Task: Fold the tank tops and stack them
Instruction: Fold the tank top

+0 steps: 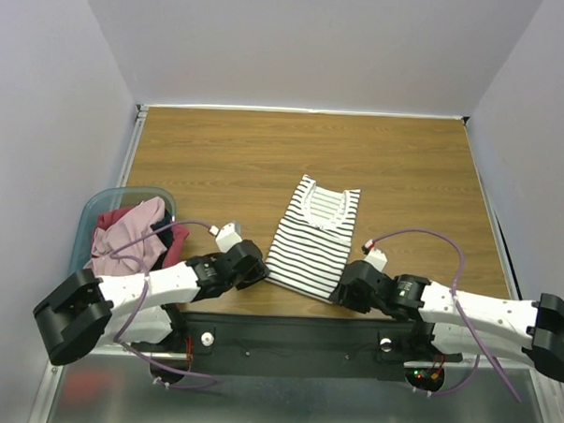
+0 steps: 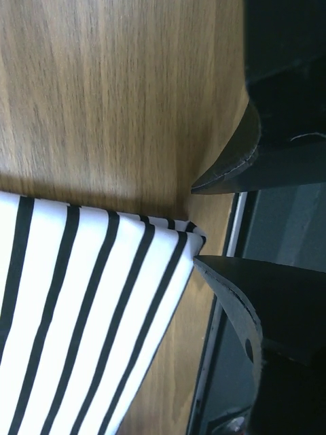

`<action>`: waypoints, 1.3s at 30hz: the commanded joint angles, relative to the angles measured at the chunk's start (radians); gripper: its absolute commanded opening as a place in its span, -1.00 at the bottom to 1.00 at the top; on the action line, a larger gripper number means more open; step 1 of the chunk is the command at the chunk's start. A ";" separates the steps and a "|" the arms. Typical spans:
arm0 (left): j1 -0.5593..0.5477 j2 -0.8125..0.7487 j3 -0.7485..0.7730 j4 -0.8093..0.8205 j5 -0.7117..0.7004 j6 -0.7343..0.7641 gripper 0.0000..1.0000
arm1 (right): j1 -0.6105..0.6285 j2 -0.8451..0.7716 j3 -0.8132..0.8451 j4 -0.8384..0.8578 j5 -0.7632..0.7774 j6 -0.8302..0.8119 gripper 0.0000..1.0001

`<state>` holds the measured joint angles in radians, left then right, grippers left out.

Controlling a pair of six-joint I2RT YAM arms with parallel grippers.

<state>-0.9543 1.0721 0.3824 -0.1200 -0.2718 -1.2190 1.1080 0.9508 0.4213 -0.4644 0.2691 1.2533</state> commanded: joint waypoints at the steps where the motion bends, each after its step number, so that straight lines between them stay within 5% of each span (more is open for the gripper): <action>1: -0.003 0.098 0.027 0.054 0.000 0.009 0.06 | 0.010 0.045 -0.027 0.093 0.025 0.037 -0.07; 14: -0.004 0.066 -0.013 0.034 0.017 0.015 -0.31 | 0.021 0.108 -0.085 0.176 -0.004 0.047 -0.28; 18: -0.004 0.025 -0.031 0.016 0.029 0.026 -0.36 | 0.021 0.088 -0.104 0.175 -0.004 0.055 -0.51; 27: -0.006 -0.055 -0.042 -0.026 0.046 0.053 -0.08 | 0.021 0.055 -0.121 0.164 -0.001 0.055 -0.74; 39: -0.006 -0.035 -0.060 -0.004 0.068 0.047 -0.22 | 0.021 0.040 -0.118 0.132 0.012 0.055 -0.83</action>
<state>-0.9543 1.0142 0.3458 -0.1349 -0.2085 -1.1831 1.1206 0.9936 0.3206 -0.2611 0.2604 1.3064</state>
